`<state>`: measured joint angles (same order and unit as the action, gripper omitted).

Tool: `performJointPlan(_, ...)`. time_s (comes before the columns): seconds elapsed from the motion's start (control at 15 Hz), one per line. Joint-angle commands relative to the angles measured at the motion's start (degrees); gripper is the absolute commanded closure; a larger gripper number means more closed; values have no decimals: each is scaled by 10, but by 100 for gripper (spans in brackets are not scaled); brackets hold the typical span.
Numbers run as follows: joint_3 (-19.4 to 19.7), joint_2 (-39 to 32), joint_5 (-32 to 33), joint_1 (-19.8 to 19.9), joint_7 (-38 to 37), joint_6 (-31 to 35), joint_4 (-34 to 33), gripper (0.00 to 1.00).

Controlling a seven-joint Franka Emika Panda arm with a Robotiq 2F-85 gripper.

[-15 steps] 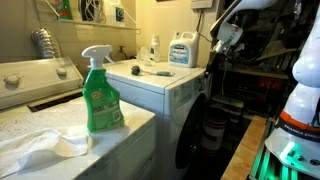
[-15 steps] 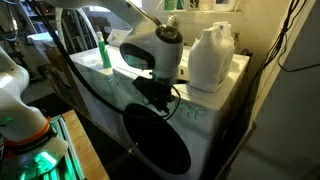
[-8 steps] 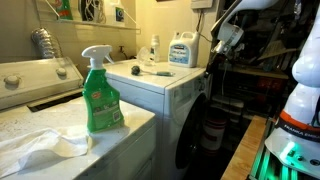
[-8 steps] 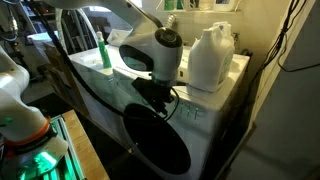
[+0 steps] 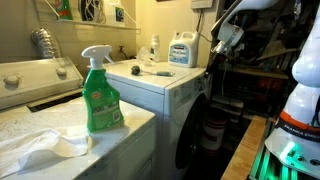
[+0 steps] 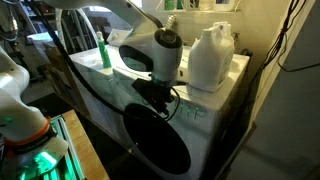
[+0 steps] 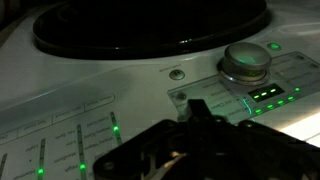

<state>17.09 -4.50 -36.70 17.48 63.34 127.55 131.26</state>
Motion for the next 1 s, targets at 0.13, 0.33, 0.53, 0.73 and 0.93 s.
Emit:
performJointPlan(0.13,-28,-7,-32,-16,-1,29,-11,100)
performJointPlan(0.33,-32,-9,-27,-19,-9,38,-14,100)
performJointPlan(0.53,-36,-8,-24,-23,-20,47,-18,100)
performJointPlan(0.73,-42,-7,-18,-27,-28,56,-20,100)
performJointPlan(0.93,-48,-11,-9,-30,-40,64,-26,100)
